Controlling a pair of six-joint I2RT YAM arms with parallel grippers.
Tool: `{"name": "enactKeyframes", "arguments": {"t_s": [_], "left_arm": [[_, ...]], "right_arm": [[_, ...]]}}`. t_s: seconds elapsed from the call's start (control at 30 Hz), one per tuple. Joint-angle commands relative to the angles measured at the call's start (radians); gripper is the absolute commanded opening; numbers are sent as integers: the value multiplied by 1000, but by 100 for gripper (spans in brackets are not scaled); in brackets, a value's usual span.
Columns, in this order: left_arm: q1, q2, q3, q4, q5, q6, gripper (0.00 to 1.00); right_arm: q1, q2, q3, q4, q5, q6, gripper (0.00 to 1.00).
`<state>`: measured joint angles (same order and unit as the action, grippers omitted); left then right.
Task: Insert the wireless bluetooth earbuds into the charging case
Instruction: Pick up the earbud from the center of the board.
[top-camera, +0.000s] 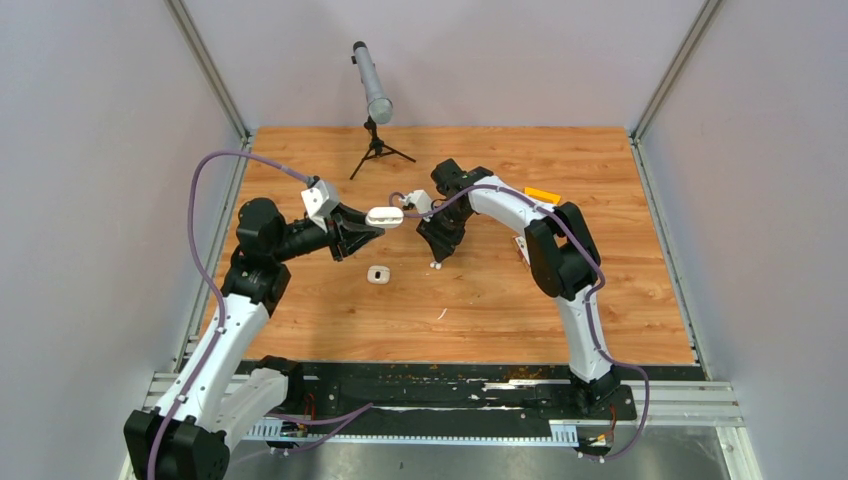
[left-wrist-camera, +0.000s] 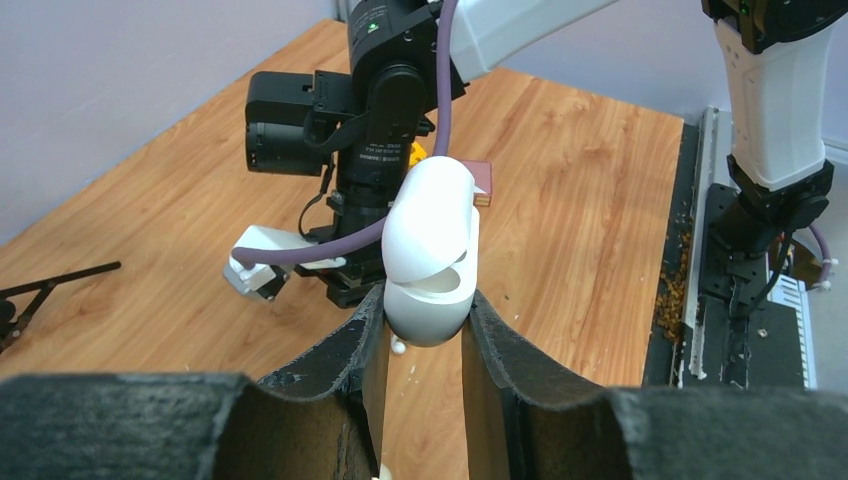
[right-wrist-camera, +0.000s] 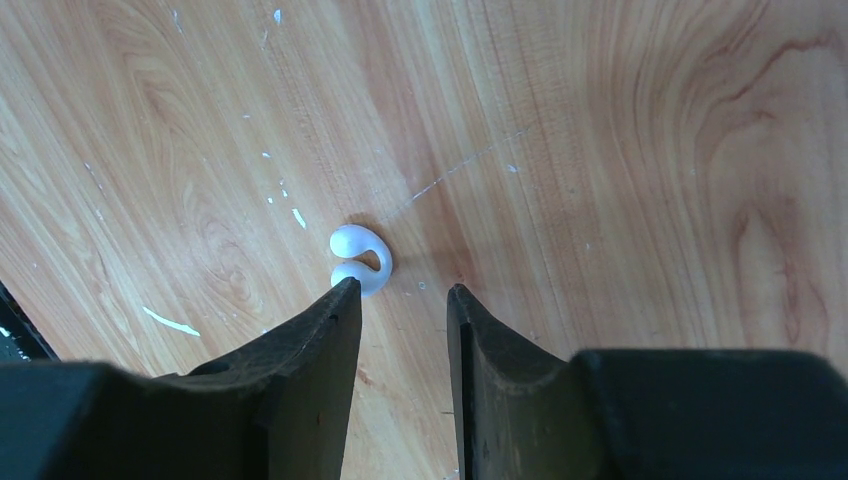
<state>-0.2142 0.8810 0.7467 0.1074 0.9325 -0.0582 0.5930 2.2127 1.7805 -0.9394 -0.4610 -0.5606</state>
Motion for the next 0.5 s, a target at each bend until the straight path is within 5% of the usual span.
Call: {"name": "enactKeyframes", "arguments": {"t_s": [0.0,0.47], "left_arm": [[7,-24,-3,20,0,-9,0],[9,-29,-15,31,-3,-15,0]], "right_arm": [[-2,11,-7,23,6,-19,37],[13,15,-24,29,11,-18,37]]}}
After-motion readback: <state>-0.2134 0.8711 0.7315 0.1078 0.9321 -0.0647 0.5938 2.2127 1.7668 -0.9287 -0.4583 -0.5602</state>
